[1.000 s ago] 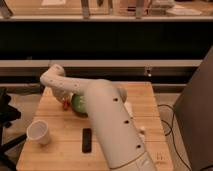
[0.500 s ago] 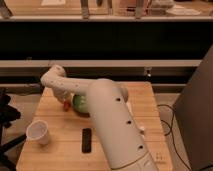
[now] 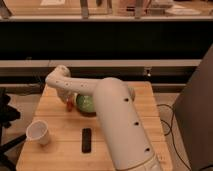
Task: Drag the pepper across the table
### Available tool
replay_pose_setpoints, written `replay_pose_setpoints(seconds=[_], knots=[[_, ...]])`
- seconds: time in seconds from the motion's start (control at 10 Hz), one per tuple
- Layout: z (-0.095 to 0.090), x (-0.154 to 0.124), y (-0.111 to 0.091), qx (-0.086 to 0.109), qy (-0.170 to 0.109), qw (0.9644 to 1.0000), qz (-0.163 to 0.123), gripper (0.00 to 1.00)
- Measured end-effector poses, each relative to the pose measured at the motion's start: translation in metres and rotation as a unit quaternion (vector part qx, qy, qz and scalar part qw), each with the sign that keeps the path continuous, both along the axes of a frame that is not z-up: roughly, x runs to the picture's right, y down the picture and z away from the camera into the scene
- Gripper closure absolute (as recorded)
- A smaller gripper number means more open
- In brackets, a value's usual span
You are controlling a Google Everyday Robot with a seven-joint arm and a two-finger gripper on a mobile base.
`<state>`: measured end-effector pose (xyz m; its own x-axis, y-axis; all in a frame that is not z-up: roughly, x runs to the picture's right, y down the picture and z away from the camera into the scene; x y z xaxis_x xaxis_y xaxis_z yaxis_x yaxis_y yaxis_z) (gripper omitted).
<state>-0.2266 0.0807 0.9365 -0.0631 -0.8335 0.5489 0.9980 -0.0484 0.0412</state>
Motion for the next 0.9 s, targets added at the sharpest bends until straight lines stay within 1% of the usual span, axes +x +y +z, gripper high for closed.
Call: replay_pose_setpoints(seconds=[0.5,0.7,0.9], knots=[[-0.004,0.023,0.005,-0.002,-0.003,1.0000,-0.007,1.00],[-0.009,0.014,0.008,-0.005,-0.010,0.9999,-0.011,1.00],[-0.011,0.028,0.010,-0.007,-0.008,0.9999,-0.012,1.00]])
